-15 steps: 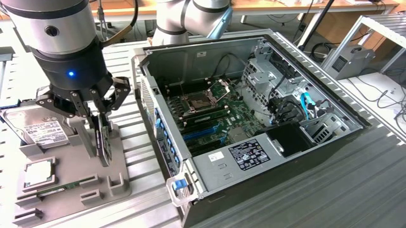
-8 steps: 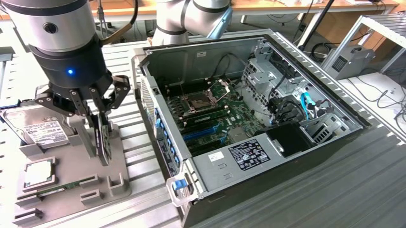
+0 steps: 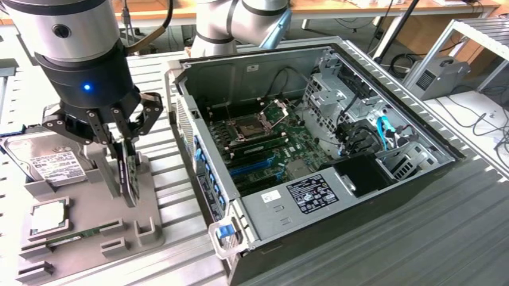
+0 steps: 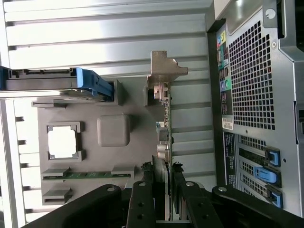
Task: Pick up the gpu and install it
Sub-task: 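Pick up the gpu and move the gpu toward the slot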
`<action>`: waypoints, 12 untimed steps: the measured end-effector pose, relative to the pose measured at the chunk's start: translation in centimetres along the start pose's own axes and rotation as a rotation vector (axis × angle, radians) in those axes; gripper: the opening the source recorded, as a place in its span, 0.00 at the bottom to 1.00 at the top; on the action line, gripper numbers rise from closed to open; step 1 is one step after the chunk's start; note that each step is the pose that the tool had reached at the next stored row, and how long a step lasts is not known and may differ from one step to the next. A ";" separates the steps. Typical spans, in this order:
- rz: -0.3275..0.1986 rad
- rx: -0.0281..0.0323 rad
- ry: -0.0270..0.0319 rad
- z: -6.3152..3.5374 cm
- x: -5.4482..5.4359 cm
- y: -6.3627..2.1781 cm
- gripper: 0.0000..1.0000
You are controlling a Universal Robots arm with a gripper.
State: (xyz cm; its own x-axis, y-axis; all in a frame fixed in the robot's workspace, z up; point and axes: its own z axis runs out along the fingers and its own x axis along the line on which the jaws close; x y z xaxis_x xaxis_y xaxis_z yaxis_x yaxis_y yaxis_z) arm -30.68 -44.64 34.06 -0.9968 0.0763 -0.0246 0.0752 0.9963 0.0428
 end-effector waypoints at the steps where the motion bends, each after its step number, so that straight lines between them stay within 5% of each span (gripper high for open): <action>1: 0.000 0.0000 0.0000 -0.03 0.0 0.00 0.27; 12: 0.000 0.0000 -0.0001 -0.38 0.0 0.02 0.27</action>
State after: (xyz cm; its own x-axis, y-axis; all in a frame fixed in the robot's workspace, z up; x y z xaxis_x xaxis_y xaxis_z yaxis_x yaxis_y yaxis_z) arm -30.68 -44.64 34.44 -0.9968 0.0763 -0.0246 0.0752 0.9963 0.0428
